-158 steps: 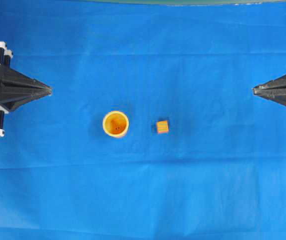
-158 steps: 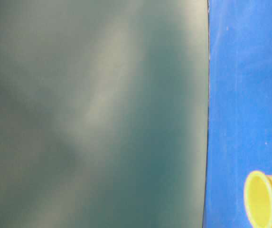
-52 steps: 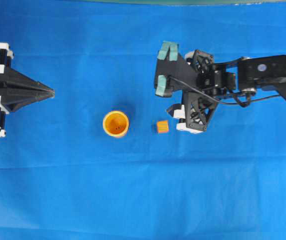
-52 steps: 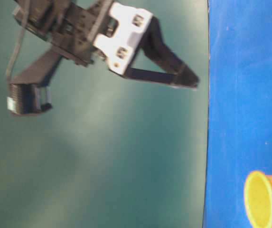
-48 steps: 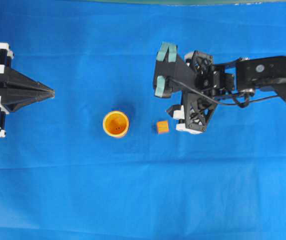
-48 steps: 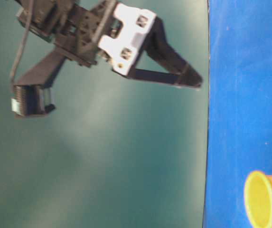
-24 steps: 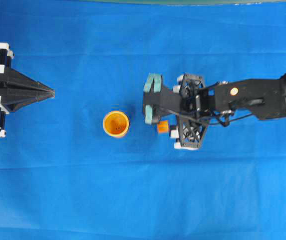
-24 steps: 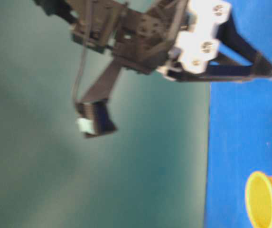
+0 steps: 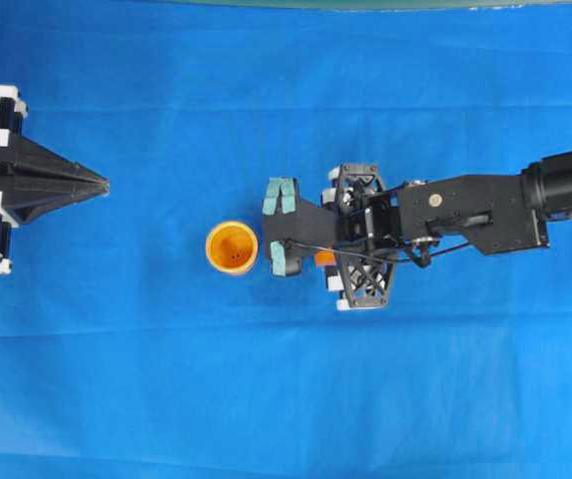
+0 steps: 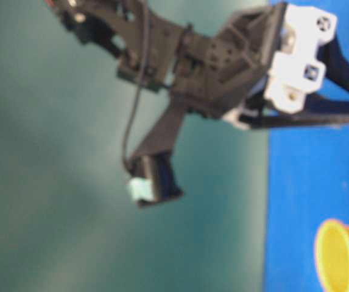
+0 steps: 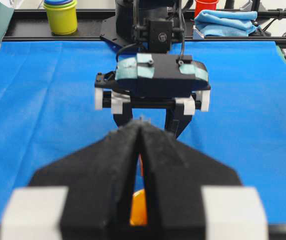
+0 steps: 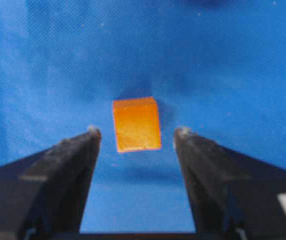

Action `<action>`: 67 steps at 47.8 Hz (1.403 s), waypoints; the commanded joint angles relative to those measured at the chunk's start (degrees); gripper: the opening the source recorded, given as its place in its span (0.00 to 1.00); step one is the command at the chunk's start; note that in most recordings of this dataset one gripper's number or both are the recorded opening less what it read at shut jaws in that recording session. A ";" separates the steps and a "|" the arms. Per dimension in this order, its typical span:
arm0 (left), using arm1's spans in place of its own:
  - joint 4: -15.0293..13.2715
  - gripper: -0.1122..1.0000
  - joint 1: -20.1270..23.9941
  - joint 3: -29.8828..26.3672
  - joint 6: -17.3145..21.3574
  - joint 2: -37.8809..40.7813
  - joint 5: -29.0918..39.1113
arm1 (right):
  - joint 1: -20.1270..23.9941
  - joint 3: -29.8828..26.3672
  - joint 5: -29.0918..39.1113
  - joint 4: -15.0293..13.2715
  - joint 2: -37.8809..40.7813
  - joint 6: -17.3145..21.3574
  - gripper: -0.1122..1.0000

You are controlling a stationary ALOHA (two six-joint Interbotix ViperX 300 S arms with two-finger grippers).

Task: Move the block forward with right arm.
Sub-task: 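Lower the right gripper and close it on the orange cube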

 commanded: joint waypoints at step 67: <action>0.09 0.10 0.00 -1.49 -0.09 0.53 0.62 | 0.79 -1.41 -2.37 0.53 1.76 -0.44 0.46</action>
